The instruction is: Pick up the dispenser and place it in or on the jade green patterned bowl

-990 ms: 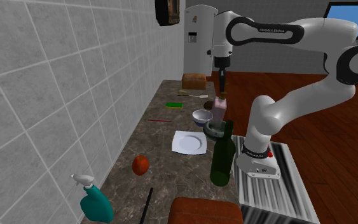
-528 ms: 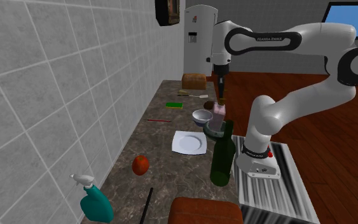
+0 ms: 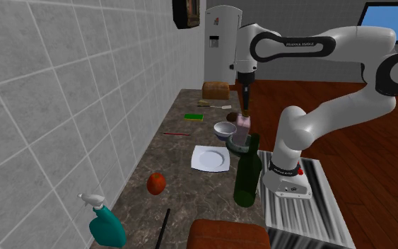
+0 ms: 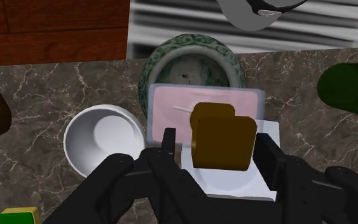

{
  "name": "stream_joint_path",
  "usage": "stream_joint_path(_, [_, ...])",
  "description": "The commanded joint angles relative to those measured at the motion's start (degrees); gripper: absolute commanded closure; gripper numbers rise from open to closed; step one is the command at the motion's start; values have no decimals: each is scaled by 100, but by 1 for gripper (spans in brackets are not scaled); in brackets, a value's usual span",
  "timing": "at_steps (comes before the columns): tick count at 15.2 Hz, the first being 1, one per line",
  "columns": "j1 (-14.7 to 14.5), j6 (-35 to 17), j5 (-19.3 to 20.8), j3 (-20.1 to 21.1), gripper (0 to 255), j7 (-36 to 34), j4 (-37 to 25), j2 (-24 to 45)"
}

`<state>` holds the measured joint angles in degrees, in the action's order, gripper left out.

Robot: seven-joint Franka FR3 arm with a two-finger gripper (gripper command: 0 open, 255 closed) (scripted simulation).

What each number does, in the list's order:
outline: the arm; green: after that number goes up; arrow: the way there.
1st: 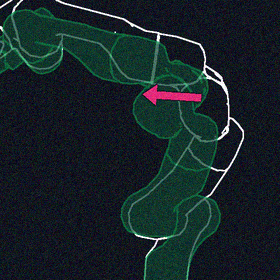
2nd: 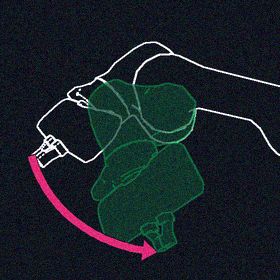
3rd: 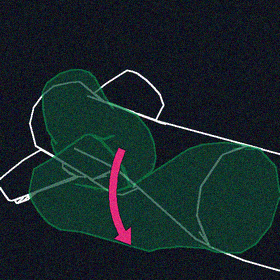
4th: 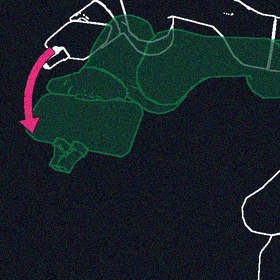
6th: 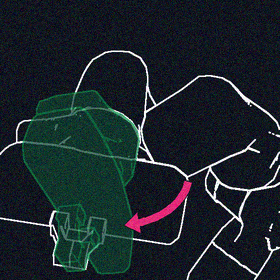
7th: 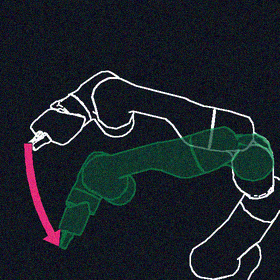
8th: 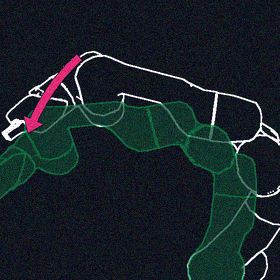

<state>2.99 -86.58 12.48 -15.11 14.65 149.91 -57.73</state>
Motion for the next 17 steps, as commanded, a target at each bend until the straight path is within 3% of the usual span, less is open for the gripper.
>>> stream_joint_path(1, [1,10,-2,-1,0,-1,22,0])
stream_joint_path(5, [-1,6,-1,-4,0,1,13,13])
stream_joint_path(9, [-90,563,-137,111,0,27,-849,316])
stream_joint_path(17, [-90,563,-137,111,0,27,-849,316])
